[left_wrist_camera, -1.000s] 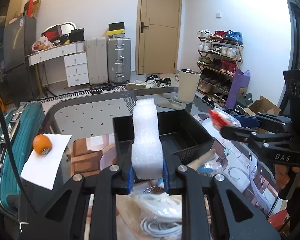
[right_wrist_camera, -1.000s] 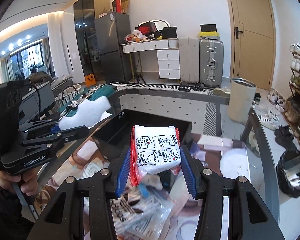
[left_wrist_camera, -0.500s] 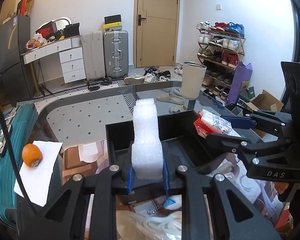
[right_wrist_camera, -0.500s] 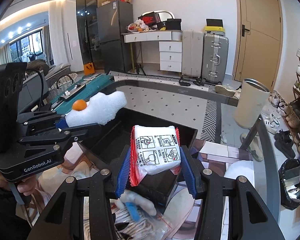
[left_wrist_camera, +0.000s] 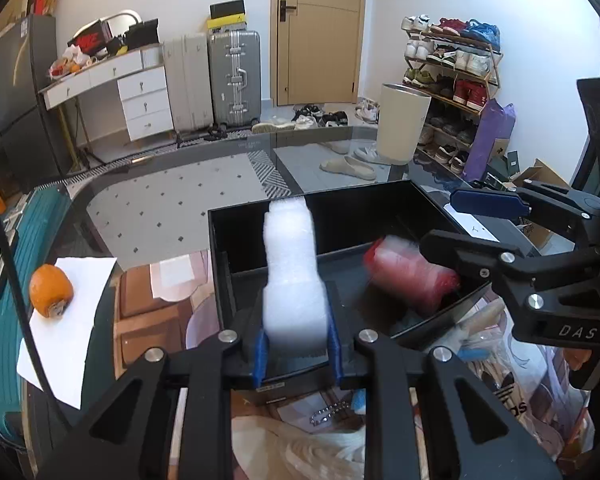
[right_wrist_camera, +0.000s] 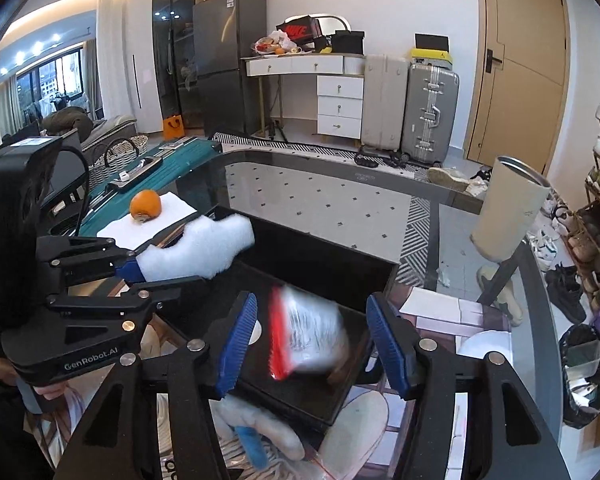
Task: Organize soft objects
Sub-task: 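Lower the foam strip into the black box with the left tool while the right drops the packet in, then grasp the clear adidas bag of white cords with the right tool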
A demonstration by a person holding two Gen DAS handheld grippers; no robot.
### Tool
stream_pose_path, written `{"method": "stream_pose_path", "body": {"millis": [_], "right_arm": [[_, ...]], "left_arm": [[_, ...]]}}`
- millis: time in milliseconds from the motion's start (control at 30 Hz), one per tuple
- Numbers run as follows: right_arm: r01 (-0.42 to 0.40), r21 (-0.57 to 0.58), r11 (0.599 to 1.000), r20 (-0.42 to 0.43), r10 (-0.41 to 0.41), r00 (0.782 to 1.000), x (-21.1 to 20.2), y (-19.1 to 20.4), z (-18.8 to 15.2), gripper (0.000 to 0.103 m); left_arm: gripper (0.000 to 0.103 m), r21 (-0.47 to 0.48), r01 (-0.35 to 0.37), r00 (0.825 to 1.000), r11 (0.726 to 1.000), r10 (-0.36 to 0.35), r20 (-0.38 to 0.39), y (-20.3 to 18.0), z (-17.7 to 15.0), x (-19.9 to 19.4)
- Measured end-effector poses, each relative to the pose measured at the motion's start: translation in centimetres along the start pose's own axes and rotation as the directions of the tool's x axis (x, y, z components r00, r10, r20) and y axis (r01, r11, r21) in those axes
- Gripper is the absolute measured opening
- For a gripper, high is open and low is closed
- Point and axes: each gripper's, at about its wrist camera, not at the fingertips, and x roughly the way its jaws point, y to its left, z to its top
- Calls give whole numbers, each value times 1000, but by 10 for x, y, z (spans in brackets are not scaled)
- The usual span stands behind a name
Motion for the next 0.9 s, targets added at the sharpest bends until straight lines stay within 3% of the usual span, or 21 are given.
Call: {"method": "stream_pose_path", "body": {"millis": [233, 300, 333, 400, 467, 567, 900], "right_arm": [[17, 11, 1000, 17, -17, 1000, -15, -6, -2, 62], [16, 22, 1000, 22, -16, 1000, -21, -8, -5, 68], [13, 28, 1000, 23, -13, 1000, -24, -9, -7, 72], [7, 42, 999, 29, -8, 1000, -30, -11, -10, 79], [-3, 62, 998, 39, 0, 999, -36, -15, -13, 90], [-18, 83, 996, 51, 14, 999, -47, -17, -18, 102], [-6, 140, 990, 37, 1, 999, -77, -20, -45, 102]], "left_arm": [[31, -9, -19, 1000, 1000, 19, -21, -2, -5, -5], [43, -7, -17, 1000, 1000, 17, -16, -5, -5, -8], [61, -8, -7, 1000, 1000, 7, -8, -6, -5, -12], [68, -9, -16, 1000, 1000, 16, 17, -9, -5, -21], [90, -14, -28, 999, 1000, 28, 37, -11, -6, -27], [100, -54, -42, 995, 998, 47, 88, -6, -10, -41], [103, -116, -60, 989, 991, 75, 131, 9, -35, -67]]}}
